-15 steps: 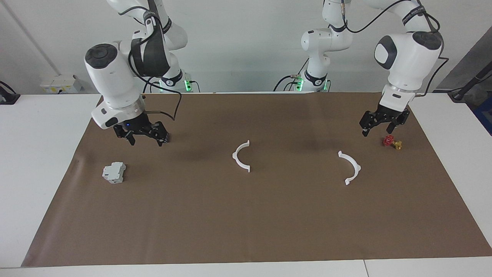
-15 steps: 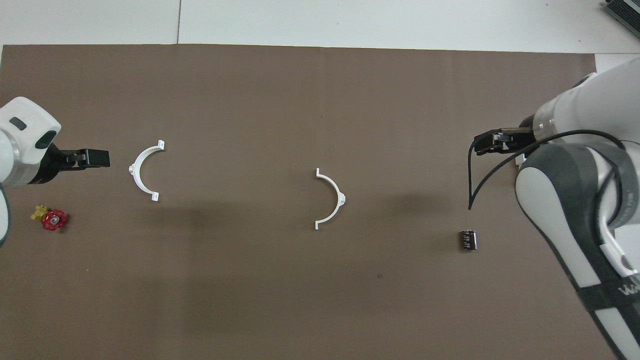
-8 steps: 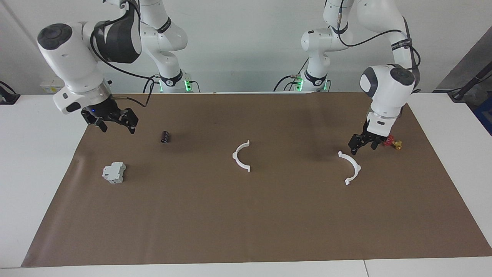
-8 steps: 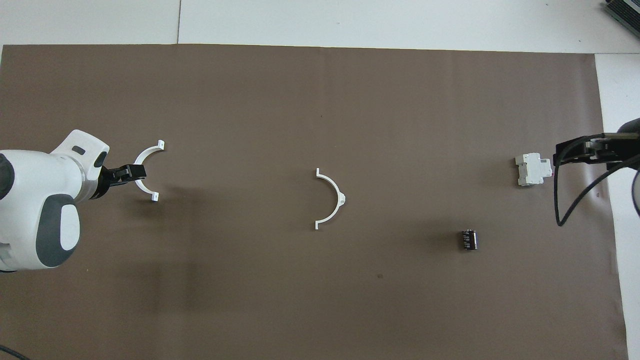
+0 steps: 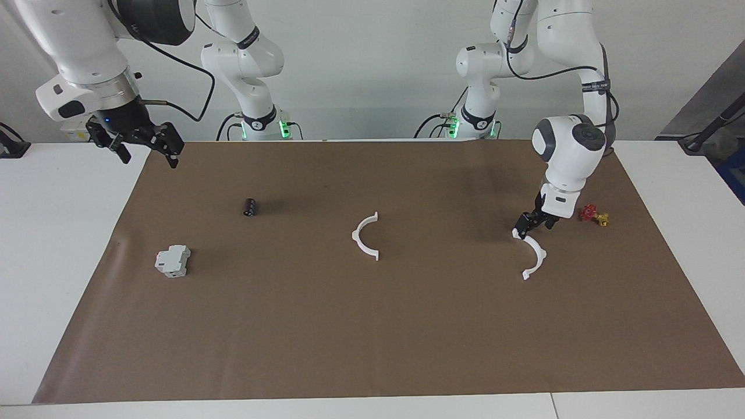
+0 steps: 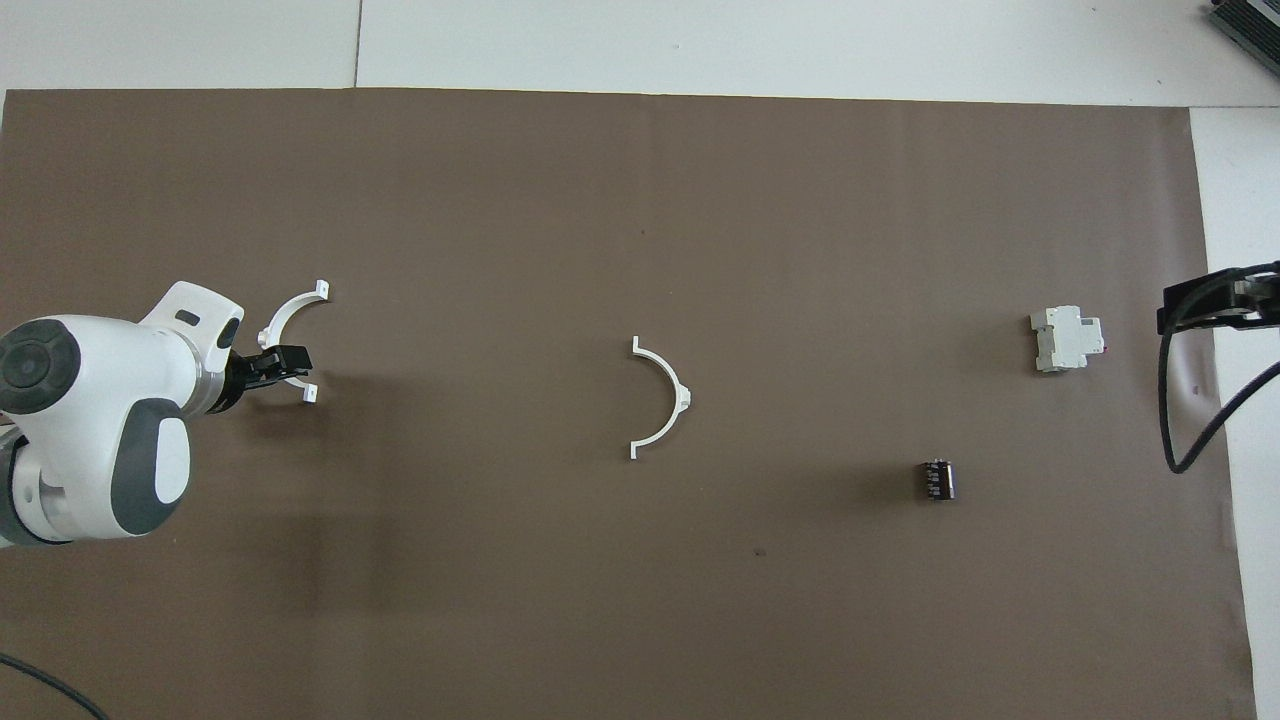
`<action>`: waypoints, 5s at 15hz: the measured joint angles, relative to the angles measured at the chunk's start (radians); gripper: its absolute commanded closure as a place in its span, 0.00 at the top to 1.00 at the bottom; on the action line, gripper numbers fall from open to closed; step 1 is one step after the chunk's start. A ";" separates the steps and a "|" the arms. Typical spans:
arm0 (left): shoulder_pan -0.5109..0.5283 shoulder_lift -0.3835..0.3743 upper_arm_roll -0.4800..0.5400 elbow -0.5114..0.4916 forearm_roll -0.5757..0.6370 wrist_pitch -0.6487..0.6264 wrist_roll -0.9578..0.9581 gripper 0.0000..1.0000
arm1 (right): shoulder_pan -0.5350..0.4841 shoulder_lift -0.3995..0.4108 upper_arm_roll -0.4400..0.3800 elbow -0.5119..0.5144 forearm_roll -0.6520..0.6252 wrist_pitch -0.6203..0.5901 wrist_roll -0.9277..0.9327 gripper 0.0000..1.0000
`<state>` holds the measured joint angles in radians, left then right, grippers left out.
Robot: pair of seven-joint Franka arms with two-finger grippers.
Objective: Assemble drain pipe with both arms
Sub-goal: 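Grasp the other white clamp half with the left gripper, then lift and carry the clamp half with the left gripper toward the placed half, then press the held clamp half onto the placed half with the left gripper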
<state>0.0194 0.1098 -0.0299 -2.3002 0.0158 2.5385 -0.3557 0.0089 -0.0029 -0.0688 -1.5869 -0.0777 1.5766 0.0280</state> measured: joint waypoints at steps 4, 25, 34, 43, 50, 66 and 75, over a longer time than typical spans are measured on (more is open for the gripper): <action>0.000 0.018 0.000 0.000 0.000 0.055 -0.047 1.00 | 0.000 0.000 0.002 0.000 0.000 -0.004 0.000 1.00; -0.008 0.025 -0.006 0.002 0.000 0.056 -0.079 0.00 | 0.052 -0.012 -0.048 -0.045 0.001 -0.012 0.000 1.00; -0.320 0.025 -0.015 0.146 0.062 -0.148 -0.635 0.00 | 0.053 -0.032 -0.048 -0.070 0.001 -0.018 0.000 1.00; -0.630 0.070 -0.017 0.282 0.105 -0.273 -1.089 0.00 | 0.064 -0.041 -0.046 -0.061 0.056 -0.029 0.000 1.00; -0.652 0.168 -0.012 0.292 0.116 -0.232 -1.122 0.00 | 0.063 -0.041 -0.047 -0.061 0.059 -0.029 0.000 1.00; -0.695 0.168 -0.015 0.286 0.117 -0.181 -1.196 0.00 | 0.062 -0.041 -0.050 -0.061 0.063 -0.029 0.000 1.00; -0.695 0.169 -0.014 0.272 0.119 -0.143 -1.162 0.00 | 0.062 -0.041 -0.050 -0.061 0.063 -0.029 0.000 1.00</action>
<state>-0.6756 0.2792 -0.0438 -2.0278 0.1347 2.3950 -1.5176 0.0710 -0.0443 -0.1184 -1.6480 -0.0144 1.5479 0.0281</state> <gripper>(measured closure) 0.930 0.000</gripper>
